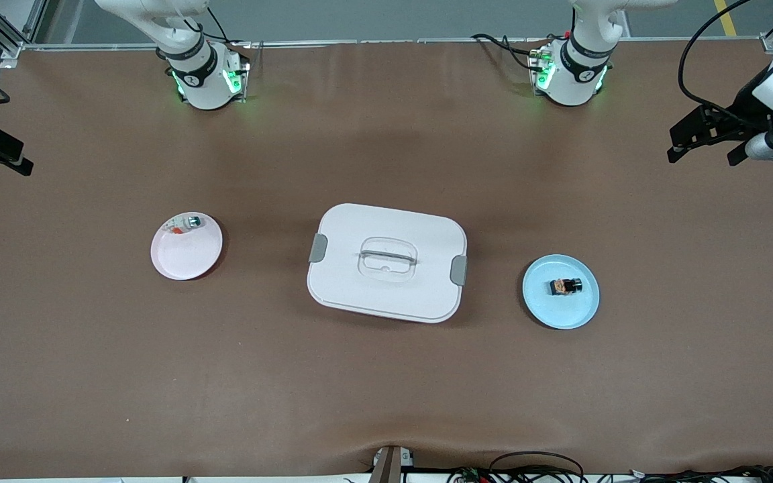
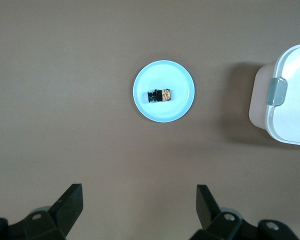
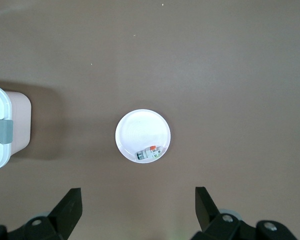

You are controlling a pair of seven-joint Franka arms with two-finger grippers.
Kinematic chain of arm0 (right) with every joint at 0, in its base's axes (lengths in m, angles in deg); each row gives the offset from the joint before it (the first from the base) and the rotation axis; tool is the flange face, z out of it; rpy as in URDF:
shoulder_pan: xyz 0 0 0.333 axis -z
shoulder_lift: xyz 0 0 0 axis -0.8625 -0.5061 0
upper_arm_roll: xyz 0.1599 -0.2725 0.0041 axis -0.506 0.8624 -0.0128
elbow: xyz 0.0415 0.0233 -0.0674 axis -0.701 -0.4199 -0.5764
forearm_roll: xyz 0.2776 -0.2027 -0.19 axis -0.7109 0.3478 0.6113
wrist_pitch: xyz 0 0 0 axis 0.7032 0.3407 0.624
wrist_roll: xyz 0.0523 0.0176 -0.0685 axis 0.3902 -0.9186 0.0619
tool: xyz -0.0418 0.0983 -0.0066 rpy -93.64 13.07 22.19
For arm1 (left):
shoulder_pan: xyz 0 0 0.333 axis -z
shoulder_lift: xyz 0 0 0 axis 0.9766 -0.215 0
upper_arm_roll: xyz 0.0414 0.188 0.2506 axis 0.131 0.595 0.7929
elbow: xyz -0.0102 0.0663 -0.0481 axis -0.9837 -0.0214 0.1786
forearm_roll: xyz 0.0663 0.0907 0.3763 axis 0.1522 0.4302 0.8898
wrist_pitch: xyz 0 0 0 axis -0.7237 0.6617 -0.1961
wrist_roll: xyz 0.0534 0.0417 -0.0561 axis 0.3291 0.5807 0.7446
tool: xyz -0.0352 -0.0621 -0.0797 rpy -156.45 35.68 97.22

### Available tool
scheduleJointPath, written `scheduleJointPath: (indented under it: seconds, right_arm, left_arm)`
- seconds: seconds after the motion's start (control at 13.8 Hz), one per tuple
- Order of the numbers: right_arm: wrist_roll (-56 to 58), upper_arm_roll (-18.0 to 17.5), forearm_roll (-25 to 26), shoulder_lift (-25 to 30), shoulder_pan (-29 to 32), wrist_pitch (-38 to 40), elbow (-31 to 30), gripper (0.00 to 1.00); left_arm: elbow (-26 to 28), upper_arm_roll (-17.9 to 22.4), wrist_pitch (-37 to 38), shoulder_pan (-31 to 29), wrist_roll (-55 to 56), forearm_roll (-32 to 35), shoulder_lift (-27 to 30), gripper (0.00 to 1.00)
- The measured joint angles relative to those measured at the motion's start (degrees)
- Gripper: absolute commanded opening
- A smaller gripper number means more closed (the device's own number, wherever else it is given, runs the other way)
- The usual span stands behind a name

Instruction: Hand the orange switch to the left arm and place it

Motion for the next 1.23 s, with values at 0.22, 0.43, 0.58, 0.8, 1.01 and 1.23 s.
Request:
scheduleJointPath:
  seconds: [0.22,0.43,0.58,0.8,1.01,1.23]
  right_arm:
    - [0.0,0.0,0.0,0.0,0.0,0.0,0.0,1.00]
    - [0.0,0.0,0.0,0.0,0.0,0.0,0.0,1.00]
    - [0.0,0.0,0.0,0.0,0.0,0.0,0.0,1.00]
    - [0.0,0.0,0.0,0.0,0.0,0.0,0.0,1.00]
    - [0.0,0.0,0.0,0.0,0.0,0.0,0.0,1.00]
    - [0.0,0.0,0.0,0.0,0.0,0.0,0.0,1.00]
  left_arm:
    - [-0.1,0.0,0.0,0.0,0.0,0.0,-0.1,1.00]
    - [-0.1,0.0,0.0,0.0,0.0,0.0,-0.1,1.00]
    - [-0.1,0.0,0.1,0.0,0.0,0.0,-0.2,1.00]
    - [-0.1,0.0,1.3,-0.1,0.0,0.7,-0.5,1.00]
    - [-0.1,0.0,2.2,-0.1,-0.1,1.5,-1.1,1.00]
    - [-0.1,0.0,2.2,-0.1,-0.5,1.5,-1.6,1.00]
